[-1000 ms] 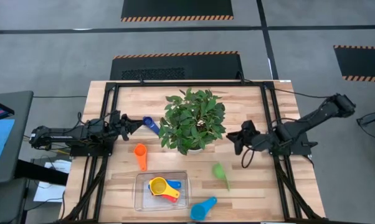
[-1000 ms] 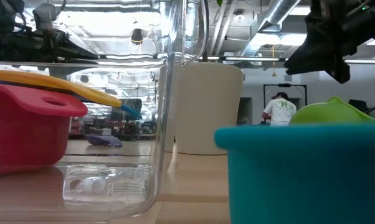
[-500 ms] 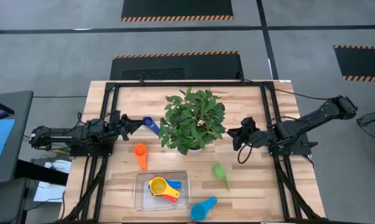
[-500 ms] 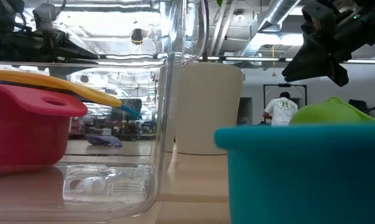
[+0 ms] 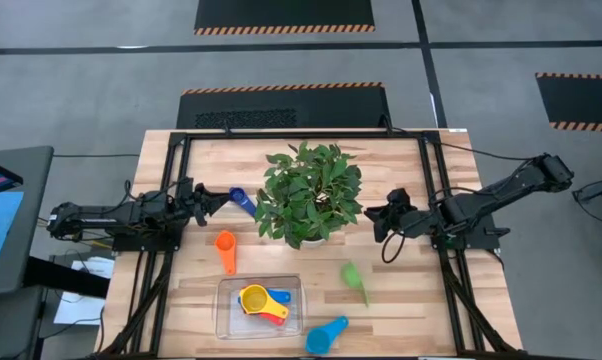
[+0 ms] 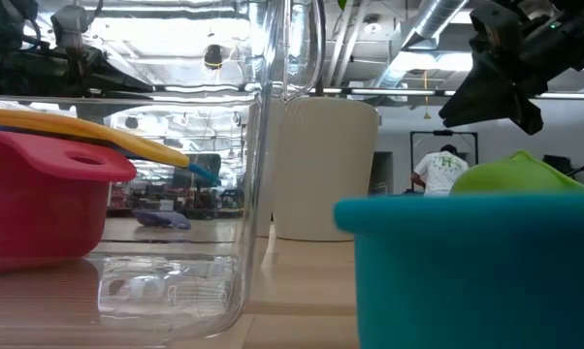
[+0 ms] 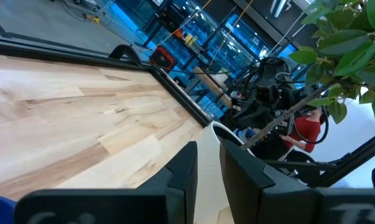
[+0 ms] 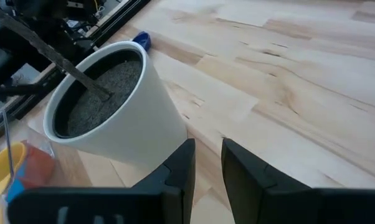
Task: Nest measuring cups in basket
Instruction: Stack the green measuring cup on the yellow measuring cup
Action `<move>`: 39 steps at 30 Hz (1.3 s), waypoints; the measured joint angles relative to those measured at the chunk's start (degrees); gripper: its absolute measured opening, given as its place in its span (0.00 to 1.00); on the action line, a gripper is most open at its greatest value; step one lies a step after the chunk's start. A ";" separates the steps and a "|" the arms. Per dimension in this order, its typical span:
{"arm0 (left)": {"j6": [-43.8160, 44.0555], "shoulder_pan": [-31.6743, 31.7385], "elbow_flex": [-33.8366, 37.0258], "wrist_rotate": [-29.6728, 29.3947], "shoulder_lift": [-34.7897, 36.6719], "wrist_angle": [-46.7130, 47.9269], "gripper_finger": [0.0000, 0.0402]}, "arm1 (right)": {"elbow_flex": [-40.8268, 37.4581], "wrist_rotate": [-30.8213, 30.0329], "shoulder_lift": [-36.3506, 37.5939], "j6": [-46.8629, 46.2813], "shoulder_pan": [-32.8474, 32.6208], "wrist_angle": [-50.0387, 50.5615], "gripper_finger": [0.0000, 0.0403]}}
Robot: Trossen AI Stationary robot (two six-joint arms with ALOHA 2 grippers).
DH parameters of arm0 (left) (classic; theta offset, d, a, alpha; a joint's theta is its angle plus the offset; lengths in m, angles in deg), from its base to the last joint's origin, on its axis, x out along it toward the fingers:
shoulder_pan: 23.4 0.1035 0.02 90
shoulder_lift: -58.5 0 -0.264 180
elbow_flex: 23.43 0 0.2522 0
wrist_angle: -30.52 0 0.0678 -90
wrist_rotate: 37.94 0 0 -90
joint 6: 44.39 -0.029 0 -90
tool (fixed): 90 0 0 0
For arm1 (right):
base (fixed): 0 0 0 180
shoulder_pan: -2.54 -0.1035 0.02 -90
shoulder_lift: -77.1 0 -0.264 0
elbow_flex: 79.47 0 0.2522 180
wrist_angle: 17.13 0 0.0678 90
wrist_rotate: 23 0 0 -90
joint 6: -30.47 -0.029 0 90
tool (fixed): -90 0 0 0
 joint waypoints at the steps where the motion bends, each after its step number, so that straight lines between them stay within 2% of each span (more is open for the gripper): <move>1: 0.00 0.00 0.00 0.00 0.00 -0.01 0.15 | 0.00 -0.03 0.00 -2.04 0.01 -0.14 0.25; 3: 0.00 0.00 0.00 0.00 0.00 -0.01 0.15 | 0.00 0.80 0.00 -3.75 0.43 -0.19 0.25; 5: 0.00 0.00 0.00 0.00 0.00 -0.01 0.15 | 0.00 4.18 0.00 -0.24 0.40 -1.14 0.25; 9: 0.02 0.01 0.00 0.00 0.00 0.01 0.15 | 0.07 17.11 0.02 9.29 -0.81 -5.76 0.25; 11: 0.02 0.00 0.00 0.00 0.00 0.00 0.15 | 0.07 23.89 0.01 9.04 -1.17 -5.92 0.25; 13: 0.01 0.01 0.00 0.00 0.00 0.00 0.15 | 0.07 27.17 -0.53 6.64 -1.42 -5.72 0.25; 21: 0.02 0.00 0.00 0.11 0.00 -0.01 0.15 | 0.07 28.37 -5.81 1.87 -4.20 -5.72 0.28; 28: 1.12 -0.01 0.00 0.14 0.00 0.00 0.15 | 0.07 29.69 -13.32 -2.49 -7.18 -7.27 0.44; 33: 0.57 -0.01 0.00 0.15 0.00 0.01 0.15 | 0.07 30.02 -14.66 -3.60 -8.94 -10.16 0.52; 39: 0.28 0.00 0.00 0.15 0.00 0.00 0.15 | 0.07 29.59 -14.95 -3.31 -10.15 -11.77 0.53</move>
